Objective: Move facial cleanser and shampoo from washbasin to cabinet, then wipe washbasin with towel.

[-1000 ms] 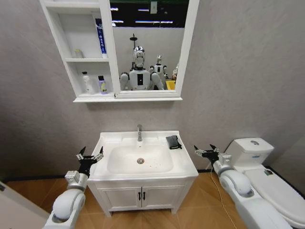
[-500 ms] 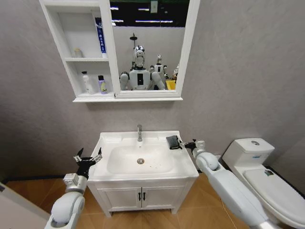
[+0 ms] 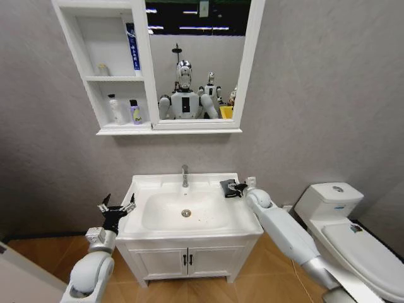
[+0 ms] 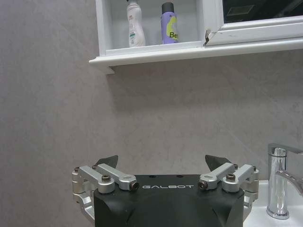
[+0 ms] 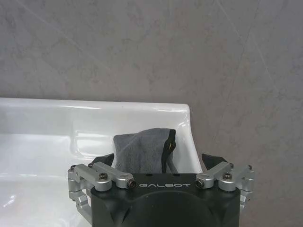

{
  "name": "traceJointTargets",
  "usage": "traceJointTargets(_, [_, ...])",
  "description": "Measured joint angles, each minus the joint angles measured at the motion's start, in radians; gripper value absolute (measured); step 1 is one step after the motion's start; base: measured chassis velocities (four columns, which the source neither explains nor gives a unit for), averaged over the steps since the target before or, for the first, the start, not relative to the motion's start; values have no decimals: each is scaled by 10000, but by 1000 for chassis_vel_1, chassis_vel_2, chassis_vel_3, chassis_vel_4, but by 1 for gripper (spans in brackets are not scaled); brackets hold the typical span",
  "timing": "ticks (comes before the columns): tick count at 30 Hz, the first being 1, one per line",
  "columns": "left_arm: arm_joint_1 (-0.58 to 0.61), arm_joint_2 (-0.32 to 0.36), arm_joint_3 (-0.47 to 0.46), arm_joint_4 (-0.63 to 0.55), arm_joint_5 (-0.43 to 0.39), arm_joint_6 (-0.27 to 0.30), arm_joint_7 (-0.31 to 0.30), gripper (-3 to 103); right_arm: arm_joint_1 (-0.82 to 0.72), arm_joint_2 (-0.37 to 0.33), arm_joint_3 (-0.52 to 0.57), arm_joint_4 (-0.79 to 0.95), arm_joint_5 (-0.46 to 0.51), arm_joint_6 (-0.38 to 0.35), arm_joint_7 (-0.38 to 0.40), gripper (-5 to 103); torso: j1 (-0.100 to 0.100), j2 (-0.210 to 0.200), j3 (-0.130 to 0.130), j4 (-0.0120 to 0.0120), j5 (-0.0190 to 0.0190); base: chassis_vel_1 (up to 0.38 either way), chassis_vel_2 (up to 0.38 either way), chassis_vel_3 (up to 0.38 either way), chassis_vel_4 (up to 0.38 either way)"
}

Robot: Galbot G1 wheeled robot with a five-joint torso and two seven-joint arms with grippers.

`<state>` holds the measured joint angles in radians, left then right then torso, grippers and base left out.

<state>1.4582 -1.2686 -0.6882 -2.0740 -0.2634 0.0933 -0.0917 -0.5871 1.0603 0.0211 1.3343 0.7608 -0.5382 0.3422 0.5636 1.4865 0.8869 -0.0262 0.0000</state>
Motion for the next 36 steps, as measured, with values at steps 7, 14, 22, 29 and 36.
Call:
traceJointTargets(7, [10,30,-43,2,0,-7,2,100,16,49,-15,-373,-141,-186,-9,100,-1,0,0,-3,0,0,0,0,0])
traceJointTargets(14, [-4,-12,-15,-85,-72,7,-49,100,91,399,21,-894,-610,-73,-511,100,-2,0,0,-2,0,0,0,0,0])
traceJointTargets(22, [-54,31,57,-129,-93,66,-73,100,276,892,-64,-1412,-851,61,-626,100,-1,0,0,0,-1,0,0,0,0])
traceJointTargets(29, [-61,143,-37,-124,-160,78,-56,100,325,942,-18,-1796,-1032,153,-687,100,-1,0,0,-1,0,0,0,0,0])
traceJointTargets(36, [-56,155,-107,-106,-179,67,-14,100,396,979,69,-2119,-1290,282,-783,84,-1,0,-1,-1,1,0,0,0,0])
